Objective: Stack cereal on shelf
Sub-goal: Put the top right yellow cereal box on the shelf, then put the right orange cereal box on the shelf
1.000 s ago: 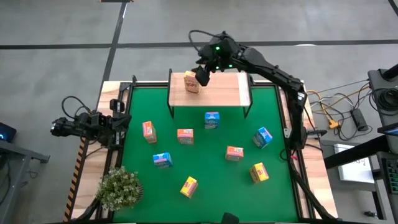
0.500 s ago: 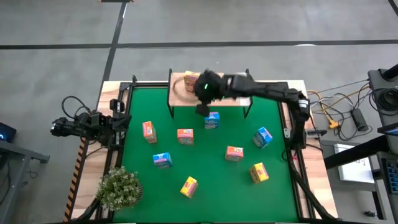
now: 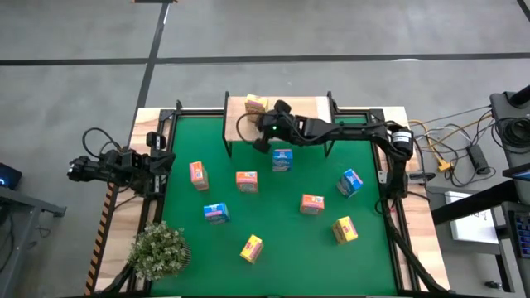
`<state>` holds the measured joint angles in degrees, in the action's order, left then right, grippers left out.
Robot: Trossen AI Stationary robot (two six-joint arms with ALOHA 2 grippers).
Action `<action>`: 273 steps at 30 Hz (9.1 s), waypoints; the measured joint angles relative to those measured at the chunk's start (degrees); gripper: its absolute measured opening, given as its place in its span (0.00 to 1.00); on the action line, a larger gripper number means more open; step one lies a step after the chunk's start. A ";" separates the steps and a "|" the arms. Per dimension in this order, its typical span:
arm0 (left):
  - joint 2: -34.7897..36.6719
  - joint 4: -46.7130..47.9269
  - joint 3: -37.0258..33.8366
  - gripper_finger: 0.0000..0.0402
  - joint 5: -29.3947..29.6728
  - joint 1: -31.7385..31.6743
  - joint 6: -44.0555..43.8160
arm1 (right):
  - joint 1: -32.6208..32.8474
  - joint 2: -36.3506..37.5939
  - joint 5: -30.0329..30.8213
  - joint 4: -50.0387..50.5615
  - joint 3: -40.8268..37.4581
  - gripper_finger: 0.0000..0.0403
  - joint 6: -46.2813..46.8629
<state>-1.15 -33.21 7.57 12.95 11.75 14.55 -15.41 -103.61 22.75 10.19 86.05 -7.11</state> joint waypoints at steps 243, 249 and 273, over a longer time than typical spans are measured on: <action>0.00 -1.01 0.00 0.00 0.00 0.04 2.93 | 8.34 19.92 -25.81 49.20 6.37 0.03 18.68; 0.00 -0.96 0.00 0.00 0.00 0.02 2.23 | 13.74 20.99 -25.78 55.74 3.53 0.03 21.64; -0.04 -0.09 0.00 0.00 0.03 0.00 1.20 | 26.74 26.67 -23.51 44.45 -15.18 0.08 33.79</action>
<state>-1.19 -33.30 7.57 12.98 11.75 15.75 11.32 -76.94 -0.76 54.64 70.87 26.68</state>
